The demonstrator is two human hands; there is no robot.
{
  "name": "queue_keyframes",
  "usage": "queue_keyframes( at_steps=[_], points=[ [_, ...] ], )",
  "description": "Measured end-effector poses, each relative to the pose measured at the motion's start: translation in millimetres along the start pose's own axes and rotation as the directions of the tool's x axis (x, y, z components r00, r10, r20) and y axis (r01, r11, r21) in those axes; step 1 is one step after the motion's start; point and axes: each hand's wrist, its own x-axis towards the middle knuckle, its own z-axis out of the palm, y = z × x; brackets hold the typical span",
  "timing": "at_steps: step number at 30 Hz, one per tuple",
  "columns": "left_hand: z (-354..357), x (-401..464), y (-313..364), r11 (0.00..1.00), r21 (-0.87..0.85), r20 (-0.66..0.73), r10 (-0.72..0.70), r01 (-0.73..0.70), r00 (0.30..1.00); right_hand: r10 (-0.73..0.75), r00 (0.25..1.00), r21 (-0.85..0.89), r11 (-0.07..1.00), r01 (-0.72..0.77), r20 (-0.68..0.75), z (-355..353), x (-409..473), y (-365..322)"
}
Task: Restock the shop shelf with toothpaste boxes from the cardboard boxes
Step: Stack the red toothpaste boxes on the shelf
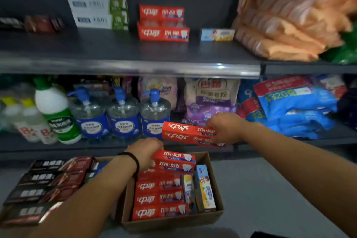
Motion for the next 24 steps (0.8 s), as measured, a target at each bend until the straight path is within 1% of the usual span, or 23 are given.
queue_keyframes(
  at_steps=[3,6,9,12,15,19,24],
  points=[
    [-47,-21,3,1.000,0.019,-0.092,0.006,-0.004,0.996,0.023,0.999,0.008,1.000,-0.023,-0.037,-45,-20,6],
    [-94,-39,3,0.996,0.086,-0.174,0.041,-0.026,0.984,0.044,0.993,-0.007,0.999,-0.045,-0.112,-85,-35,13],
    [-136,-52,2,0.991,0.126,-0.240,0.071,-0.041,0.968,0.067,0.980,0.023,0.998,-0.064,-0.185,-121,-40,21],
    [-171,-55,-4,0.992,0.123,-0.298,0.071,-0.036,0.952,0.097,0.969,0.027,0.995,-0.093,-0.228,-154,-36,29],
    [-201,-51,-14,0.995,0.093,-0.323,0.051,-0.022,0.945,0.101,0.959,0.008,0.995,-0.103,-0.265,-182,-19,36],
    [-236,-36,-31,0.991,0.131,-0.347,0.052,-0.006,0.936,0.123,0.956,-0.004,0.992,-0.129,-0.267,-212,16,46],
    [-264,-8,-58,0.992,0.128,-0.376,0.037,0.012,0.926,0.155,0.952,0.059,0.988,-0.144,-0.263,-230,74,57]
  ],
)
